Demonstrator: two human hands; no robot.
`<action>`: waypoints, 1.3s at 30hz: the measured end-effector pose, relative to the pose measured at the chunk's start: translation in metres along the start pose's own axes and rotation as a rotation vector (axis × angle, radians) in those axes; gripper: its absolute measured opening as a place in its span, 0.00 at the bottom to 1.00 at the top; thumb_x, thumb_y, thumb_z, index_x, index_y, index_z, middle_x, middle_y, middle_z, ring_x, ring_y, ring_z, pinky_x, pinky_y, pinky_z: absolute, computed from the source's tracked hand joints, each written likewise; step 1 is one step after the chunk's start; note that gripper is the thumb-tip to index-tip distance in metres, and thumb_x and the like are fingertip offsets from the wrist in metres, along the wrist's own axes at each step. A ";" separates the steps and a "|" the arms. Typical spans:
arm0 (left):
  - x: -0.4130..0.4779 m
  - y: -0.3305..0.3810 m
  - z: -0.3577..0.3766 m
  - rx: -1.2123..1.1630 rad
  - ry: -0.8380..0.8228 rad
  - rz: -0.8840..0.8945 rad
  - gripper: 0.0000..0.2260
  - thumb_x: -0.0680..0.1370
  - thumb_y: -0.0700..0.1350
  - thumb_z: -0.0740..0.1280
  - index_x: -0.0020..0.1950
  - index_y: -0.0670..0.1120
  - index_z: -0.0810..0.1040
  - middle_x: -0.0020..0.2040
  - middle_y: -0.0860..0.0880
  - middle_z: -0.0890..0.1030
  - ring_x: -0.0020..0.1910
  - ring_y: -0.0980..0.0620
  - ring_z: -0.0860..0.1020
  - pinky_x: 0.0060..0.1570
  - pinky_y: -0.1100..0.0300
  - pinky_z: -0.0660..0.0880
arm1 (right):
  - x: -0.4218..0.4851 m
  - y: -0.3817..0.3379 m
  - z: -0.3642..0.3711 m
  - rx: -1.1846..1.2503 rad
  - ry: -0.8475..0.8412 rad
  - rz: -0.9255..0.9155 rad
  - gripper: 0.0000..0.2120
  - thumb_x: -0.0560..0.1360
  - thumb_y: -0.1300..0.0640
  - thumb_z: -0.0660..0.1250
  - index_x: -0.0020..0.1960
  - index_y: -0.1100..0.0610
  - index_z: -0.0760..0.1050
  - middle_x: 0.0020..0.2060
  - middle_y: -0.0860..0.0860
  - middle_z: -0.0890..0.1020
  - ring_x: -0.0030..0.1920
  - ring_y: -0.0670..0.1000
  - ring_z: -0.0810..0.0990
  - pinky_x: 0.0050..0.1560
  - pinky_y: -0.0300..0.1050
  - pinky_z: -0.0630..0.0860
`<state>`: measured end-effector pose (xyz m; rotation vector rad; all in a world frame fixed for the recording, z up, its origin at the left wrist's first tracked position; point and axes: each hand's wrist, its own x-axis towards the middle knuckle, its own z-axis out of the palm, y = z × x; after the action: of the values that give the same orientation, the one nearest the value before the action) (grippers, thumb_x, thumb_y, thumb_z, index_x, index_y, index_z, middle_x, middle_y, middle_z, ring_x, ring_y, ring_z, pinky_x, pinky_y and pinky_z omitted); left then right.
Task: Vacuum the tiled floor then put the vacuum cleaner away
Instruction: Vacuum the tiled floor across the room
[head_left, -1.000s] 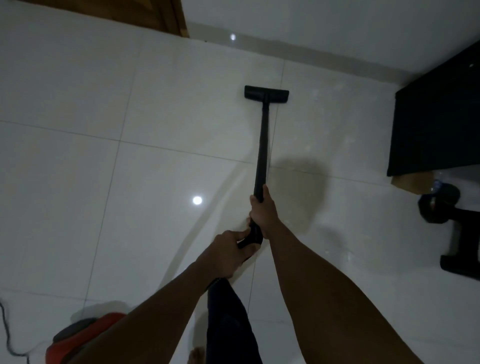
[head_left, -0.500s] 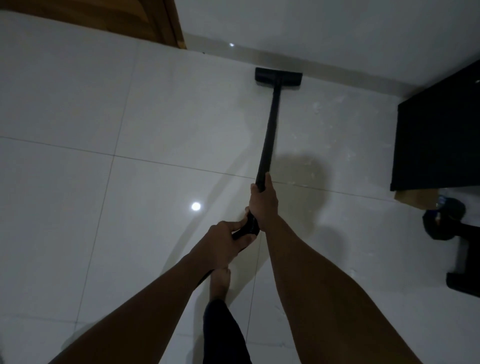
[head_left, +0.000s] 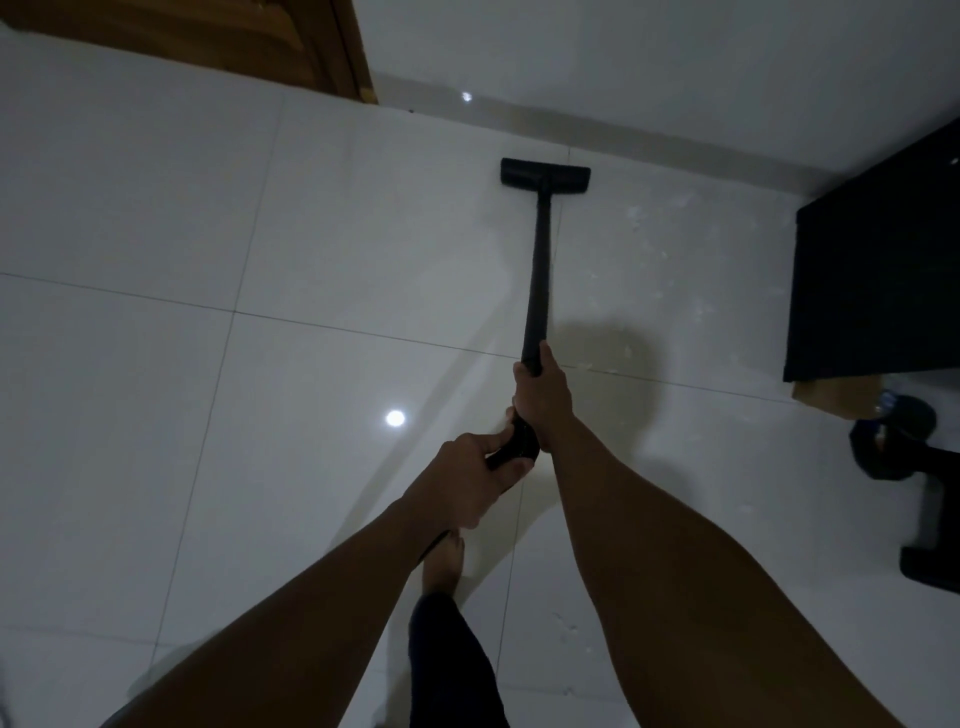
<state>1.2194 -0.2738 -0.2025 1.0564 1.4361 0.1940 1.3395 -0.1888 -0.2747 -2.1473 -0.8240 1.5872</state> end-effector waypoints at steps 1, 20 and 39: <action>-0.004 -0.003 0.002 0.006 0.005 0.004 0.23 0.80 0.54 0.68 0.75 0.54 0.71 0.35 0.51 0.80 0.25 0.60 0.73 0.30 0.66 0.71 | -0.004 0.002 0.001 0.001 -0.005 -0.002 0.29 0.84 0.54 0.60 0.83 0.45 0.55 0.49 0.58 0.77 0.30 0.51 0.75 0.30 0.42 0.75; -0.260 -0.129 0.108 0.152 -0.013 0.124 0.24 0.80 0.57 0.65 0.75 0.54 0.69 0.60 0.37 0.79 0.46 0.51 0.82 0.50 0.59 0.79 | -0.259 0.170 0.002 0.027 0.030 -0.087 0.29 0.85 0.51 0.61 0.83 0.44 0.54 0.52 0.57 0.77 0.39 0.53 0.78 0.48 0.57 0.83; -0.548 -0.304 0.338 0.334 -0.027 0.066 0.24 0.79 0.65 0.60 0.75 0.63 0.66 0.65 0.30 0.74 0.70 0.32 0.66 0.75 0.39 0.61 | -0.534 0.477 -0.042 0.037 -0.006 0.008 0.30 0.85 0.51 0.60 0.82 0.41 0.53 0.51 0.56 0.78 0.32 0.51 0.77 0.34 0.44 0.78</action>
<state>1.2560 -0.9766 -0.0934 1.3739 1.4400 -0.0147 1.3869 -0.8923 -0.1431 -2.1240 -0.7830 1.6007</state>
